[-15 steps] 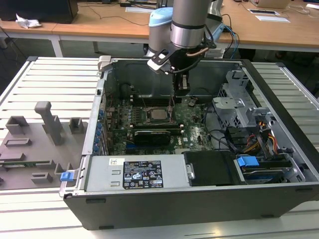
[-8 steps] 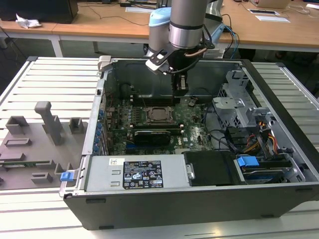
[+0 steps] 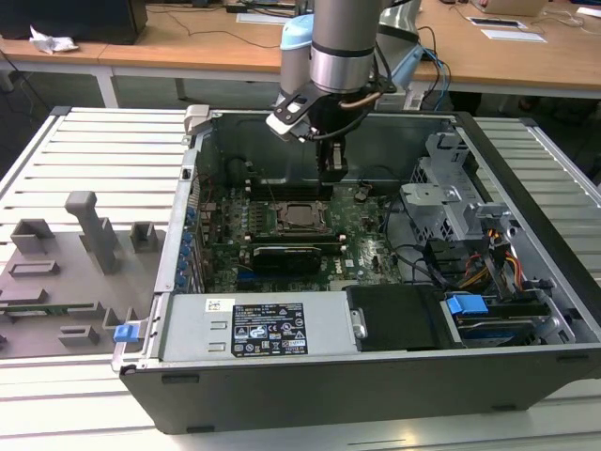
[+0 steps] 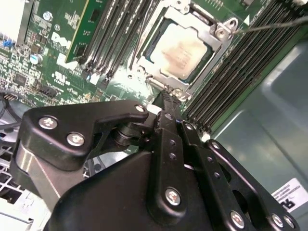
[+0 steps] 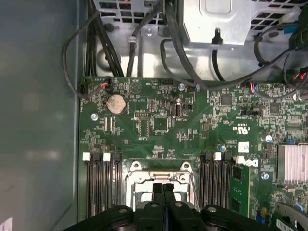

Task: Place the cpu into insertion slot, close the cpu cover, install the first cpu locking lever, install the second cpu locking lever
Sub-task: 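Close the cpu cover, then install the first cpu locking lever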

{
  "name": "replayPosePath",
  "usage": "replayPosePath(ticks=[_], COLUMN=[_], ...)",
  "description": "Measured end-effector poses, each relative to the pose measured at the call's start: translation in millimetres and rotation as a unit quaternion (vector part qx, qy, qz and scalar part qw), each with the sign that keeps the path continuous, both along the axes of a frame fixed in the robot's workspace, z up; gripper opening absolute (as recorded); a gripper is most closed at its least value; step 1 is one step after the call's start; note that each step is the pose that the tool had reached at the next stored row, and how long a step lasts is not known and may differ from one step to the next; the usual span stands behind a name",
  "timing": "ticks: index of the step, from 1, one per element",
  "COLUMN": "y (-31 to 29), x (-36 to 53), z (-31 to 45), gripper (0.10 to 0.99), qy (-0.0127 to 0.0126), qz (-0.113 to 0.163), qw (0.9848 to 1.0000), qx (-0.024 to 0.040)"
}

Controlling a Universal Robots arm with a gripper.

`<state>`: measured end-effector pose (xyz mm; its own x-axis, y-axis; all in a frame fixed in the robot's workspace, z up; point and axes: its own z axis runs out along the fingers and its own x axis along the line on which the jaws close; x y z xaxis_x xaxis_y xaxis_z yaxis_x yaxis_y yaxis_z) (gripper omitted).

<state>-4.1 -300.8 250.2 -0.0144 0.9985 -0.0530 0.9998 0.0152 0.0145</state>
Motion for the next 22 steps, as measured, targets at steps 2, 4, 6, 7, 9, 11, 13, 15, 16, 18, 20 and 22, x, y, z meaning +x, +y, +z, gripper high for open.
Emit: replayPosePath(ticks=[2,4,6,7,9,11,13,15,16,18,20,22], y=[0.0,0.0,0.0,0.0,0.0,0.0,0.0,0.0,0.0,0.0,0.0,0.0], x=[-3.7,-8.0,-11.8,-13.0,-15.0,-17.2,-19.2,-20.5,-21.8,-23.4,-27.2,-30.0], z=[-0.1,0.0,0.0,0.0,0.0,0.0,0.0,0.0,0.0,0.0,0.0,0.0], gripper=[0.11,0.11,0.11,0.11,0.11,0.11,0.11,0.11,0.11,0.11,0.11,0.11], qy=[0.0,0.0,0.0,0.0,0.0,0.0,0.0,0.0,0.0,0.0,0.0,0.0], qz=[0.0,0.0,0.0,0.0,0.0,0.0,0.0,0.0,0.0,0.0,0.0,0.0], qw=[1.0,1.0,1.0,1.0,1.0,1.0,1.0,1.0,1.0,1.0,1.0,1.0], qx=[0.0001,0.0001,0.0001,0.0001,0.0001,0.0001,0.0001,0.0001,0.0001,0.0001,0.0001,0.0001])
